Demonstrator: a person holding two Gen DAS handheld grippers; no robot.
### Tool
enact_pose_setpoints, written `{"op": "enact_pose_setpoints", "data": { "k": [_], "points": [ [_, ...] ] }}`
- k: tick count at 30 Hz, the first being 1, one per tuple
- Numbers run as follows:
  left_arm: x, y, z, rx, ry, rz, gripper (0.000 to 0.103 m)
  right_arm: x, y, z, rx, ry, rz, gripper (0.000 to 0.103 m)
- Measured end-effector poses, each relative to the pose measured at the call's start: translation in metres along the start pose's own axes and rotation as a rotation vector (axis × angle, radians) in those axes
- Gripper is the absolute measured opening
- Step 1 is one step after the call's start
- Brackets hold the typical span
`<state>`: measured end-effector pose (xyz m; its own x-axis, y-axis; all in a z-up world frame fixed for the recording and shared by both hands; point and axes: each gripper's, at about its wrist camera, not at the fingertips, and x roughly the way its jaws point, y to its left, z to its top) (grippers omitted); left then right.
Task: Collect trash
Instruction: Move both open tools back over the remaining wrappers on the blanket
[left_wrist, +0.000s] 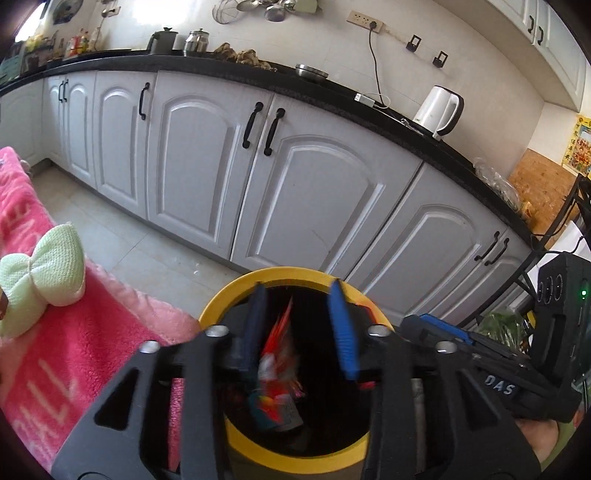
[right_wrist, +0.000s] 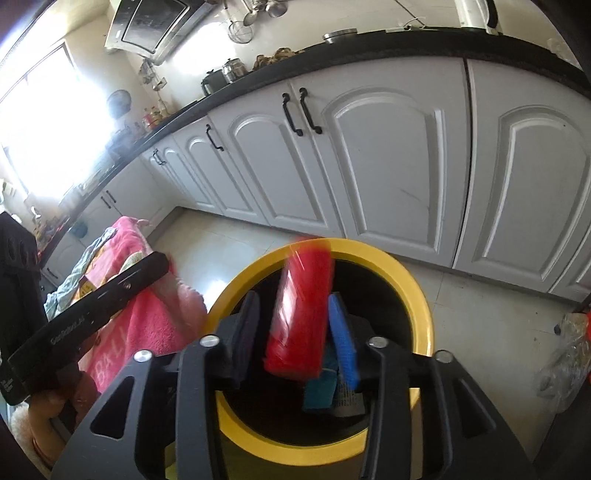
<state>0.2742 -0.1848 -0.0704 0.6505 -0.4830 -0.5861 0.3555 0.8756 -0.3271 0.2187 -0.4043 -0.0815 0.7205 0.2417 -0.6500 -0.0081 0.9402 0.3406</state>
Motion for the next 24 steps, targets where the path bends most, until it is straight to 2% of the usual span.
{"op": "enact_pose_setpoints", "data": {
  "k": [1, 3, 12, 14, 17, 24],
  "points": [
    [-0.001, 0.001, 0.000, -0.005, -0.001, 0.004, 0.038, -0.001, 0.000, 0.001, 0.006, -0.008, -0.001, 0.050],
    [-0.003, 0.004, 0.001, -0.013, -0.006, 0.009, 0.040, -0.004, 0.000, 0.002, 0.007, -0.018, -0.004, 0.050],
    [-0.031, 0.016, 0.002, -0.027, -0.058, 0.052, 0.069, -0.018, 0.008, 0.004, -0.013, -0.072, -0.004, 0.062],
    [-0.040, 0.021, 0.003, -0.030, -0.075, 0.068, 0.081, -0.023, 0.013, 0.004, -0.028, -0.087, -0.004, 0.065],
    [-0.052, 0.029, 0.004, -0.045, -0.095, 0.087, 0.091, -0.028, 0.020, 0.005, -0.048, -0.108, -0.001, 0.069],
    [-0.083, 0.048, 0.006, -0.085, -0.141, 0.124, 0.092, -0.040, 0.044, 0.006, -0.114, -0.151, 0.011, 0.074]
  ]
}}
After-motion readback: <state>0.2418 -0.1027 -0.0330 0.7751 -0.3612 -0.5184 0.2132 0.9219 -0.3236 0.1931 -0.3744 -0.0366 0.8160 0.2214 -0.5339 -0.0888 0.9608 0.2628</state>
